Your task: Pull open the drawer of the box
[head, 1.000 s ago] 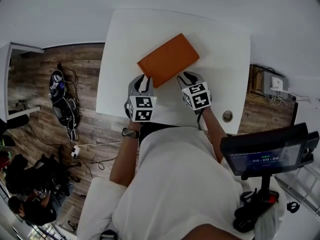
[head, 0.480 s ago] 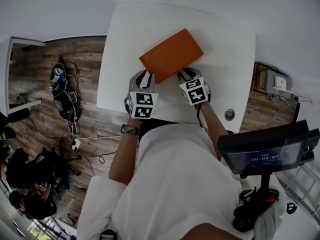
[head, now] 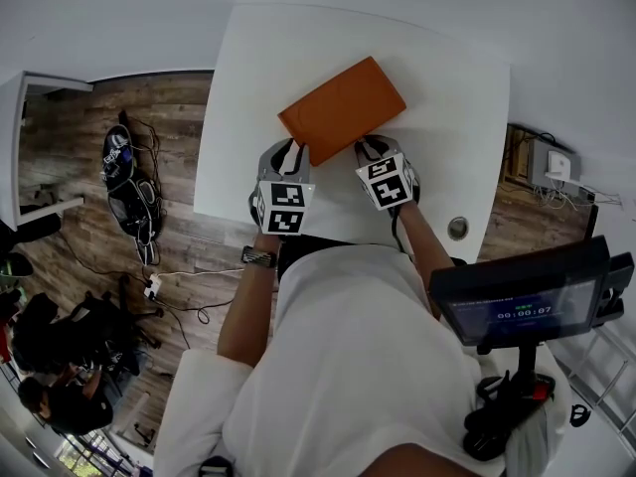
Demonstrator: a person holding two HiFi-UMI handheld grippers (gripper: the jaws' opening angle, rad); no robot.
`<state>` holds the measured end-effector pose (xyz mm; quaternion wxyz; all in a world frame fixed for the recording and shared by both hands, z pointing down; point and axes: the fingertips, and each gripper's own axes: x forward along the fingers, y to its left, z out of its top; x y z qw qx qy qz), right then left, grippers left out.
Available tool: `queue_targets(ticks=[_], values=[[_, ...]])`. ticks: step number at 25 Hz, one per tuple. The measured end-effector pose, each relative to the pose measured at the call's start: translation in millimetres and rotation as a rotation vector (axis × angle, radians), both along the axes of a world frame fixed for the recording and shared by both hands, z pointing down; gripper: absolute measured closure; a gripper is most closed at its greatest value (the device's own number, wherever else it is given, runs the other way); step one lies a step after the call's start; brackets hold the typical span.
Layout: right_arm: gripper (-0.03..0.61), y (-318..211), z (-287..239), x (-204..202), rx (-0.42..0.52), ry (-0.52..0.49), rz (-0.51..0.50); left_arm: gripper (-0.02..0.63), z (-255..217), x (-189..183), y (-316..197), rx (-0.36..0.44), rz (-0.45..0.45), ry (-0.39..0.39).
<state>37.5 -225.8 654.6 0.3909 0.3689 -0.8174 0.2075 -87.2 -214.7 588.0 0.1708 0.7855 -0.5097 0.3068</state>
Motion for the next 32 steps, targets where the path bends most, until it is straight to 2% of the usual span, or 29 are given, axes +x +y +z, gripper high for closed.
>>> queue_targets(ticks=[32], values=[[0.509, 24, 5, 20, -0.012, -0.006, 0.005, 0.533, 4, -2, -5, 0.001, -0.017, 0.013]])
